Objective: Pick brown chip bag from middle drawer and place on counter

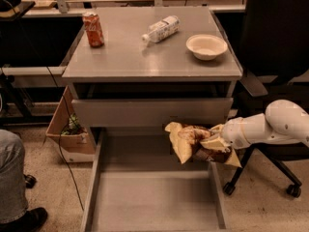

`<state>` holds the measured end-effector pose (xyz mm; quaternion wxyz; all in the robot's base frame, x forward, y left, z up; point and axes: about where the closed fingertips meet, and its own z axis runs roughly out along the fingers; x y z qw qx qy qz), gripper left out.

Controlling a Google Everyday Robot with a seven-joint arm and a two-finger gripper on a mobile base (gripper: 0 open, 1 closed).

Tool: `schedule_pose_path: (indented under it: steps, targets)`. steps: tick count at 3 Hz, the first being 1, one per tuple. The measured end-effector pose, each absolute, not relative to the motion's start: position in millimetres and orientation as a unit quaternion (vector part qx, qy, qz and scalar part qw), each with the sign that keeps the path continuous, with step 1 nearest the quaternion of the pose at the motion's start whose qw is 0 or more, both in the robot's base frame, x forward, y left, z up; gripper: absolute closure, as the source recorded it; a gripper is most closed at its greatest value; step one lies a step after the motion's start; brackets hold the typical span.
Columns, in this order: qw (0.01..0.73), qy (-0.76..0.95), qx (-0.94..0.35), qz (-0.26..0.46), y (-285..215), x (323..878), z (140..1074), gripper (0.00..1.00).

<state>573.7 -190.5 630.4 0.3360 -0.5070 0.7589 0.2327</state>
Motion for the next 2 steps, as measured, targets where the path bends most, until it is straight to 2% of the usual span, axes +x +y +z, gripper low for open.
schedule_pose_path:
  steps: [1, 2]
  targets:
    - [0.333, 0.76, -0.506, 0.234, -188, 574, 630, 1.0]
    - [0.336, 0.754, -0.522, 0.214, -177, 579, 669, 1.0]
